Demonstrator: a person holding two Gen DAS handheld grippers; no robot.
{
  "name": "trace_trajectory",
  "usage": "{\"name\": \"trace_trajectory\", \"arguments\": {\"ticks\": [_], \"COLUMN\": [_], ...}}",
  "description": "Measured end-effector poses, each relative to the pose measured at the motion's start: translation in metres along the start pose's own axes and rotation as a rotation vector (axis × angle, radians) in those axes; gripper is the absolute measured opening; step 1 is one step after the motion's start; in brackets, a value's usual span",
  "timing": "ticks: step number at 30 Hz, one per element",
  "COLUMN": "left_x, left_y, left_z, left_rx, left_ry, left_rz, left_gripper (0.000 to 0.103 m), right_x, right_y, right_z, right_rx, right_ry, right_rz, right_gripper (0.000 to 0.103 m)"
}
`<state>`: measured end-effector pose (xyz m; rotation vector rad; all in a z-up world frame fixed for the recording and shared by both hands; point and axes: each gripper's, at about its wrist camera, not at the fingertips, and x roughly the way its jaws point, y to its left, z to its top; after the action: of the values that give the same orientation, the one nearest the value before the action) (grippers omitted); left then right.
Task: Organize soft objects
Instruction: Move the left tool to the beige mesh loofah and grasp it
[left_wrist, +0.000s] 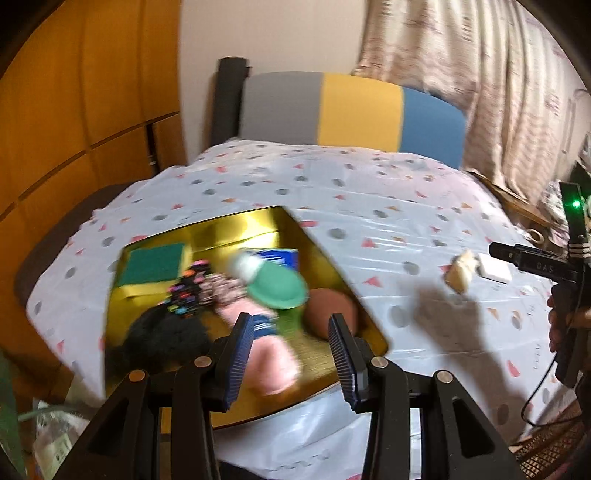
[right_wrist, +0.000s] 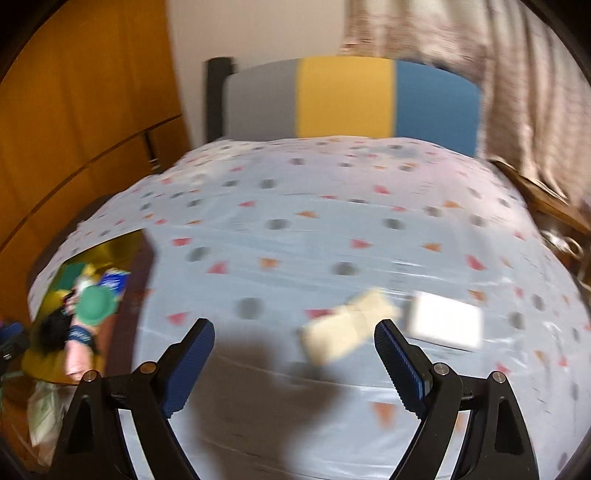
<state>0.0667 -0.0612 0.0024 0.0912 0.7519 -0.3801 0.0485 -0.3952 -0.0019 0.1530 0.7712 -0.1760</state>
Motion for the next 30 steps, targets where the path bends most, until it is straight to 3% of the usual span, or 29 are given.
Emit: {"name": "trace_trajectory", "arguments": {"ticks": [7, 13, 17, 21, 26, 30], "left_x": [0.014, 0.039, 0.082, 0.117, 0.157, 0.184], "left_y": [-0.058, -0.129, -0.184, -0.223, -0.261, -0.28], "left_z": [0.022, 0.038, 0.042, 0.044, 0.048, 0.054], "left_rx": [0.096, 0.255, 0.361, 0.416, 0.48, 0.525], "left_ry": [0.012, 0.034, 0.134, 0.171, 0.215, 0.216], "left_rz": [-0.129, -0.22, -0.31, -0.316, -0.334, -0.316], "left_gripper": [0.042, 0.043, 0.057, 0.064, 0.081, 0.084], "right_x": [-0.008, -0.005, -0.01, -0.01, -0.01, -0.008], "right_y": [-0.108, -0.185, -0.198, -0.202, -0.202, -0.203], "right_z": [-0.014, -0.043, -0.044, -0.045, -0.049, -0.049], "right_rx": [0.175, 0.448, 0.514, 0.565, 0.599, 0.606], "right_ry": [-0.008, 0.02, 0.006, 0.009, 0.021, 0.031], "right_rz": [-0.198, -0.298, -0.288, -0.259, -0.24, -0.225], "right_gripper": [0.09, 0.09, 0.09, 0.094, 0.094, 0.094]}}
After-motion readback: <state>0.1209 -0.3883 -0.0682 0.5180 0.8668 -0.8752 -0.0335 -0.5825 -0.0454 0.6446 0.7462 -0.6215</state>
